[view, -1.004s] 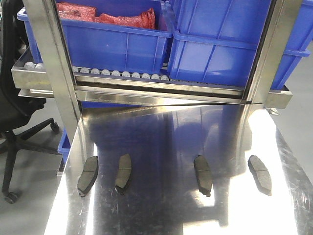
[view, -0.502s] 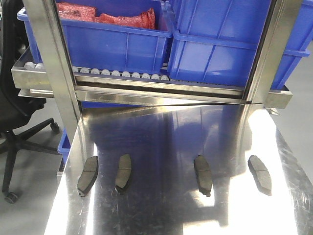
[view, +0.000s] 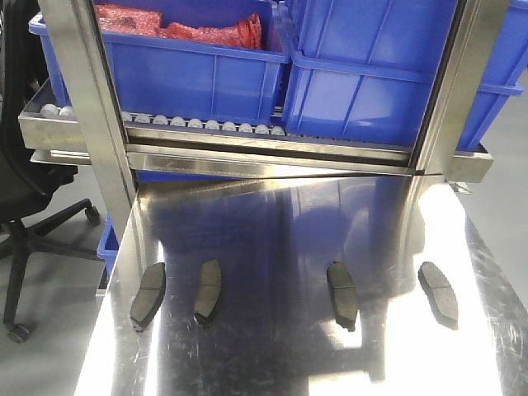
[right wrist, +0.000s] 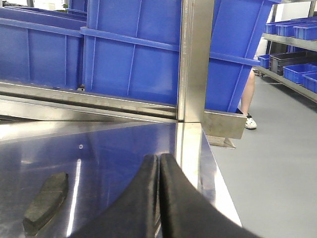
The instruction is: Move and align brake pads A on conveyor
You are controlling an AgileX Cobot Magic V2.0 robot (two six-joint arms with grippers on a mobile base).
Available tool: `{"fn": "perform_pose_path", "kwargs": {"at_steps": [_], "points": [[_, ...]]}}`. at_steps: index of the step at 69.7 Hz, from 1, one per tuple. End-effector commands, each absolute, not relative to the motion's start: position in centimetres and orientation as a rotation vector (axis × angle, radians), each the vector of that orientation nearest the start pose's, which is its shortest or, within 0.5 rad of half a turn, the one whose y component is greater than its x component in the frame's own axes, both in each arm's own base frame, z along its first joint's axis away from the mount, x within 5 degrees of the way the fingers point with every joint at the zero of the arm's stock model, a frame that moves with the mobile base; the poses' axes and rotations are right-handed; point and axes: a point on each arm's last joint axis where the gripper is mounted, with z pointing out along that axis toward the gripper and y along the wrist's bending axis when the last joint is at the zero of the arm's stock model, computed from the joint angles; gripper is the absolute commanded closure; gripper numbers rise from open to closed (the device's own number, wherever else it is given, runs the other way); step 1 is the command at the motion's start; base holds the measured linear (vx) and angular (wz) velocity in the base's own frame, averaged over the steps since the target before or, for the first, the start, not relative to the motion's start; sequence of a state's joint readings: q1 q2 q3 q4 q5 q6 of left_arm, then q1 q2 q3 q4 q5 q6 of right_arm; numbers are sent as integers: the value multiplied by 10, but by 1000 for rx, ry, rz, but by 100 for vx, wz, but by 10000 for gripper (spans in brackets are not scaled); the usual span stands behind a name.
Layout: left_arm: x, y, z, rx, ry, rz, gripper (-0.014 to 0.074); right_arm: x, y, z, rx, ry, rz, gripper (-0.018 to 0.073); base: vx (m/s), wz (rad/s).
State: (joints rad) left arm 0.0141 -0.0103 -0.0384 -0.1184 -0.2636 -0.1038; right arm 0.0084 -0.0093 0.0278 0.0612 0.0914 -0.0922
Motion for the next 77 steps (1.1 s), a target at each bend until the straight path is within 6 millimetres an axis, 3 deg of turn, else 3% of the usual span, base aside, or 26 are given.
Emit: {"fn": "perform_pose_path", "kwargs": {"at_steps": [1, 13, 22, 28, 35, 44, 52, 67, 77], "points": [[40, 3, 293, -152, 1082, -167, 603, 56, 1, 201, -36, 1514, -24, 567, 0, 0], [59, 1, 370, -94, 1267, -100, 601, 56, 1, 201, -36, 1514, -24, 567, 0, 0], [97, 1, 412, -108, 1440, -109, 575, 56, 1, 201, -36, 1514, -24, 567, 0, 0], [134, 1, 426, -111, 1580, -99, 506, 56, 1, 201, -36, 1514, -24, 567, 0, 0], [178, 1, 429, -53, 1732, -48, 362, 56, 1, 201, -36, 1514, -24, 567, 0, 0], [235, -5, 414, -2, 1954, -58, 131, 56, 1, 201, -36, 1514, -24, 567, 0, 0], [284, -11, 380, -3, 2188, -143, -18, 56, 1, 201, -36, 1514, -24, 567, 0, 0], [344, -39, 292, 132, 2578, -324, -13, 56, 1, 201, -36, 1514, -24, 567, 0, 0], [359, -63, 241, 190, 2741, -363, 8, 56, 1, 201, -36, 1514, -24, 567, 0, 0]]}}
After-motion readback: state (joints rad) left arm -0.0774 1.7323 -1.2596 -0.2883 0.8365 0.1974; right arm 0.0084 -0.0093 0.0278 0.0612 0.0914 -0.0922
